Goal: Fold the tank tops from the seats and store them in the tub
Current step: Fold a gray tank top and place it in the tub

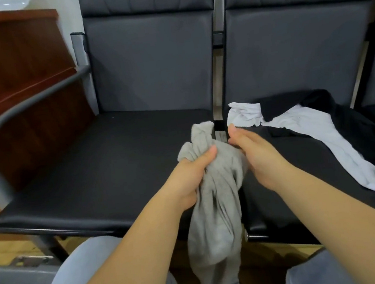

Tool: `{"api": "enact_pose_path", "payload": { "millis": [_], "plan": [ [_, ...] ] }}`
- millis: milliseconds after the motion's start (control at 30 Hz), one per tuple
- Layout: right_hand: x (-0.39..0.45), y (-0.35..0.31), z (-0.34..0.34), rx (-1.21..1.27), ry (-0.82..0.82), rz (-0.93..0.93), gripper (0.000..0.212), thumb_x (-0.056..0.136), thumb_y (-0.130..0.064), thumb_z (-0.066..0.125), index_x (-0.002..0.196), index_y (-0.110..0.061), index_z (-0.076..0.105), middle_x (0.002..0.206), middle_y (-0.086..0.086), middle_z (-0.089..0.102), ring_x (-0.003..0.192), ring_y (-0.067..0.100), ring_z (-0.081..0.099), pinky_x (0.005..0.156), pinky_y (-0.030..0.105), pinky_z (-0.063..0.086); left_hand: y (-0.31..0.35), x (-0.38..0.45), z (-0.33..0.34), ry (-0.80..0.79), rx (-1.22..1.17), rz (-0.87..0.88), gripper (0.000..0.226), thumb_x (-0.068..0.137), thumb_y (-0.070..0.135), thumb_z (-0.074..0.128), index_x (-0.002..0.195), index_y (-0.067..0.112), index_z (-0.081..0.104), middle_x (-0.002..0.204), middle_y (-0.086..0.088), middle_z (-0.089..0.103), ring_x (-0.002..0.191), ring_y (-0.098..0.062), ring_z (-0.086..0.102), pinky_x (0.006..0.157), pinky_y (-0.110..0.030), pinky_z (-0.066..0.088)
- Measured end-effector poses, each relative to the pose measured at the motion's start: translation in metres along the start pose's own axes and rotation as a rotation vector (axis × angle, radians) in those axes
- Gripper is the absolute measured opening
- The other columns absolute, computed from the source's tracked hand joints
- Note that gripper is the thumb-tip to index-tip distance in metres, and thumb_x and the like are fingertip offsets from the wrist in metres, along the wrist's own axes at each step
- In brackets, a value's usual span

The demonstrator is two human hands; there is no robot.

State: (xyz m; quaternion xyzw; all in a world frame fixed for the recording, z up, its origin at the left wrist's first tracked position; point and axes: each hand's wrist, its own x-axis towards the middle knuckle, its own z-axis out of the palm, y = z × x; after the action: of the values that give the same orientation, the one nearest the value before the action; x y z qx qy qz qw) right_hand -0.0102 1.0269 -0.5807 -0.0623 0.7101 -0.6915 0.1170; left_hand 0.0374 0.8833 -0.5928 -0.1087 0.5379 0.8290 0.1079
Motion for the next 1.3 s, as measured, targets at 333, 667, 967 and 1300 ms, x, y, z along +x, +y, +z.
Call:
{"api": "enact_pose_path", "payload": {
  "millis": [333,667,967,1300],
  "plan": [
    [-0.016,0.017,0.015,0.005,-0.67,0.356,0.096,0.034,-0.052,0.093,0.117,-0.014,0.065,0.114,0.01,0.069,0.102,0.023,0.068,0.091,0.039,0.052,0.033,-0.007,-0.018,0.404,-0.41,0.143,0.032,0.093,0.044,0.057,0.104,0.013,0.058,0.095,-0.012,0.068,0.087,-0.026,0.067,0.077,-0.042,0.055],
    [-0.015,-0.009,-0.038,-0.234,-0.94,0.314,0.055,0.044,-0.047,0.093,0.085,-0.015,0.075,0.074,-0.004,0.071,0.067,0.008,0.067,0.073,0.028,0.058,0.064,-0.023,-0.074,0.98,-0.32,0.32,0.053,0.095,0.058,0.044,0.133,0.022,0.047,0.123,0.007,0.057,0.097,-0.012,0.054,0.078,-0.029,0.044],
    [-0.018,-0.014,-0.06,-0.109,-0.801,0.242,0.044,0.045,-0.051,0.091,0.062,-0.015,0.073,0.047,-0.002,0.053,0.046,0.008,0.05,0.064,0.026,0.054,0.034,-0.032,-0.077,0.008,0.852,-0.027,0.027,0.088,0.001,0.058,0.09,0.02,0.077,0.1,-0.005,0.074,0.103,-0.023,0.068,0.09,-0.037,0.054],
    [-0.02,0.001,-0.029,-0.136,-0.939,0.324,0.042,0.048,-0.047,0.092,0.065,-0.015,0.072,0.061,0.0,0.061,0.054,0.007,0.056,0.055,0.018,0.048,0.018,-0.04,-0.043,-0.397,0.901,-0.041,0.097,0.063,0.069,0.059,0.148,0.044,0.021,0.155,0.017,0.025,0.142,-0.006,0.027,0.114,-0.032,0.028]
  ]
}}
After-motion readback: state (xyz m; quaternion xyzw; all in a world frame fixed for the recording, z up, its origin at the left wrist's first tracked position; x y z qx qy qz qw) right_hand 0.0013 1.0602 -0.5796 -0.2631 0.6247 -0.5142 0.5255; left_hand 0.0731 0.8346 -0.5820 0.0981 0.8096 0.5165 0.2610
